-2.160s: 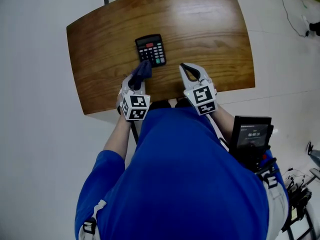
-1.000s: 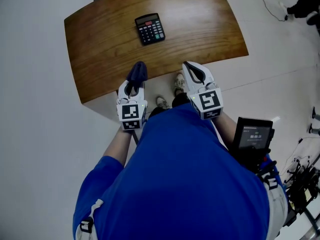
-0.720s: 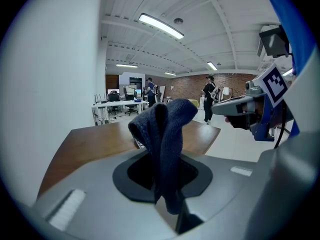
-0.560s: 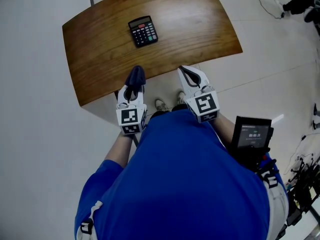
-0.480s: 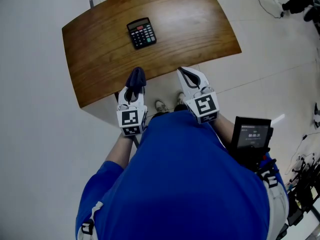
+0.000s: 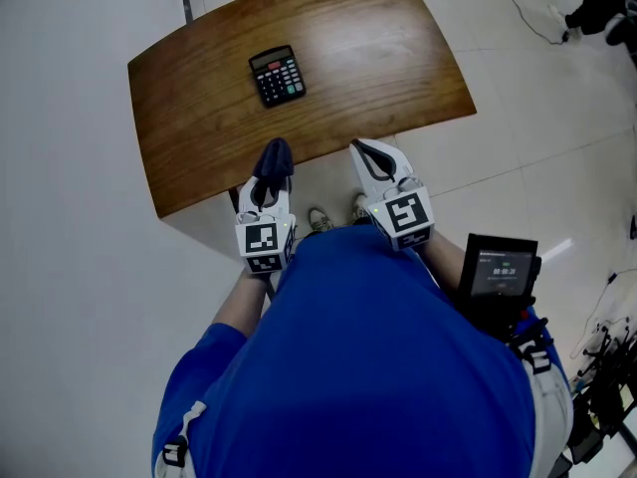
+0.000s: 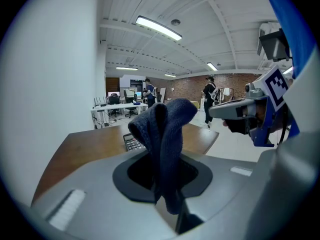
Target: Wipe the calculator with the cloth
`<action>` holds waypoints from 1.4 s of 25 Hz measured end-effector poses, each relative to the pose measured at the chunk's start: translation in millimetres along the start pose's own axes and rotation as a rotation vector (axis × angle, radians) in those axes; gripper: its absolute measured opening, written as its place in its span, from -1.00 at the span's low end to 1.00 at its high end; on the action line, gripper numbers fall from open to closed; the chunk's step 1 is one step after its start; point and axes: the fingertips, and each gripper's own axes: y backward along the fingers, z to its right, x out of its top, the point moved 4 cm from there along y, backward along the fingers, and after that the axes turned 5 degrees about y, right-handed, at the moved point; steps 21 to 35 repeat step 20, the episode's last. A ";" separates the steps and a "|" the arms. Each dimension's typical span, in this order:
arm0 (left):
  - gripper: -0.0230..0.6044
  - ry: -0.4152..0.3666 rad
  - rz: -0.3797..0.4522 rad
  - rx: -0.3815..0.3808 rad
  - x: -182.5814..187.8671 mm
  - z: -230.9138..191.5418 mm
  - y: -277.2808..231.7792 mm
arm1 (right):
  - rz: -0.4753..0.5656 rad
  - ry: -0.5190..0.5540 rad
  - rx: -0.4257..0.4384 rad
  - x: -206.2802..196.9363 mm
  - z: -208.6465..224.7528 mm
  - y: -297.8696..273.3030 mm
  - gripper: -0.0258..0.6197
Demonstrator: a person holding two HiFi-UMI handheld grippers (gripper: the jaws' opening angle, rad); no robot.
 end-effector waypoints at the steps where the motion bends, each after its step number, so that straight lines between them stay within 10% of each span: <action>1: -0.73 0.002 0.004 -0.001 -0.4 0.9 0.1 | 0.002 0.006 0.000 0.7 0.2 0.1 -0.92; 35: -0.73 0.001 -0.002 -0.008 -8.4 10.1 -2.6 | 0.004 0.004 0.023 -7.0 -1.0 1.5 -0.92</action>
